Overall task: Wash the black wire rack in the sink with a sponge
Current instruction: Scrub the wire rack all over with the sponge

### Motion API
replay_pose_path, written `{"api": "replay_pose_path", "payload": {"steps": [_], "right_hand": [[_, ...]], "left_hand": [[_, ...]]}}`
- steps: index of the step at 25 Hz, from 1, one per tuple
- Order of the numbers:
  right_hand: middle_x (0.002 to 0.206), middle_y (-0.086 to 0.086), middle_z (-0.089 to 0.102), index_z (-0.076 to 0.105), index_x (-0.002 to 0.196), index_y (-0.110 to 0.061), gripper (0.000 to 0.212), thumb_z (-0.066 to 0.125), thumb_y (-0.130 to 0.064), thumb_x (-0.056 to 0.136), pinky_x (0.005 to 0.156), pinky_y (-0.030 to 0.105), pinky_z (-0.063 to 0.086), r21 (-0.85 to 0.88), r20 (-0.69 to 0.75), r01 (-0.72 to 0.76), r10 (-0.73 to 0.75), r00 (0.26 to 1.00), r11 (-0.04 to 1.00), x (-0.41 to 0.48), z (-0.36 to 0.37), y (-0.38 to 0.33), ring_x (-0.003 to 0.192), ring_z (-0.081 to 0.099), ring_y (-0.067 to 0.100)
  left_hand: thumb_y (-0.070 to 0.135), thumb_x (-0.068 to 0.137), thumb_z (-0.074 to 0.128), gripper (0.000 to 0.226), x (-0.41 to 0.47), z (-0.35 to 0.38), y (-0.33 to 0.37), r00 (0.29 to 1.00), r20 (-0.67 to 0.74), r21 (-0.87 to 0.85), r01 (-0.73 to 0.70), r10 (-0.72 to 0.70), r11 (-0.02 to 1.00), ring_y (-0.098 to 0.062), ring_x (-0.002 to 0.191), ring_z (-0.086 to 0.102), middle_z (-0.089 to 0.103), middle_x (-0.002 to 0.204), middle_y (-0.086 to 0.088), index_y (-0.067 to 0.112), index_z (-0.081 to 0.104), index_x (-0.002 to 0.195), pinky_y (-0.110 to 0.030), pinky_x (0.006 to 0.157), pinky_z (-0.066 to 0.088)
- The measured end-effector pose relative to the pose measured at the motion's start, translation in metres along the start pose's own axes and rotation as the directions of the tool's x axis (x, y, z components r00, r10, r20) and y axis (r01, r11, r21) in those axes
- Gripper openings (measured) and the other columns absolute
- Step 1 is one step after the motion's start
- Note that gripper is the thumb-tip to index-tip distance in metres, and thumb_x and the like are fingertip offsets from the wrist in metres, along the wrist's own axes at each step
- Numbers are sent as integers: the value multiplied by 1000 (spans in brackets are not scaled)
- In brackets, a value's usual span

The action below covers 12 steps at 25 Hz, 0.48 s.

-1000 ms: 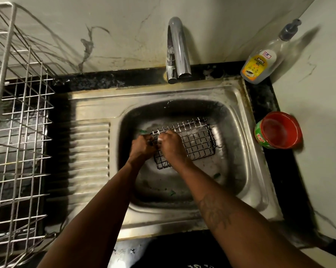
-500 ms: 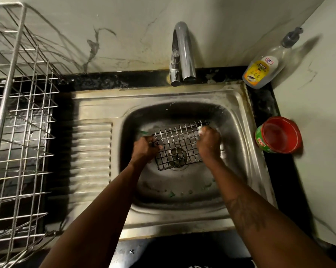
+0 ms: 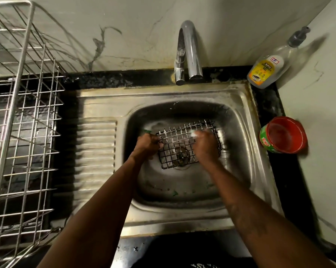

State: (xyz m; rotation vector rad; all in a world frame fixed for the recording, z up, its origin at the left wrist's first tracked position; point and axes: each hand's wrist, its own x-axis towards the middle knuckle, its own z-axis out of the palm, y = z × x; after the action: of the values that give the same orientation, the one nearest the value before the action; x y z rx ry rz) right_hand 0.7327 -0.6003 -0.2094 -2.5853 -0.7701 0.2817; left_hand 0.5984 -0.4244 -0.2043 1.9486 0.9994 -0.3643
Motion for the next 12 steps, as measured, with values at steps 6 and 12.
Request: {"api": "replay_pose_path", "payload": {"steps": [6, 12], "right_hand": [[99, 15, 71, 70, 101, -5, 23, 77, -8, 80, 69, 27, 44, -89, 10, -241, 243, 970, 966, 18, -19, 18, 93, 66, 29], [91, 9, 68, 70, 98, -10, 14, 57, -10, 93, 67, 32, 47, 52, 249, 210, -216, 944, 976, -38, 37, -75, 84, 64, 26]], "left_hand": [[27, 92, 73, 28, 12, -8, 3, 994, 103, 60, 25, -31, 998, -30, 107, 69, 73, 110, -15, 8, 75, 112, -45, 87, 60], [7, 89, 70, 21, 9, -7, 1, 994, 102, 46, 22, -26, 999, -28, 98, 72, 74, 104, -7, 14, 76, 108, -53, 79, 61]]}}
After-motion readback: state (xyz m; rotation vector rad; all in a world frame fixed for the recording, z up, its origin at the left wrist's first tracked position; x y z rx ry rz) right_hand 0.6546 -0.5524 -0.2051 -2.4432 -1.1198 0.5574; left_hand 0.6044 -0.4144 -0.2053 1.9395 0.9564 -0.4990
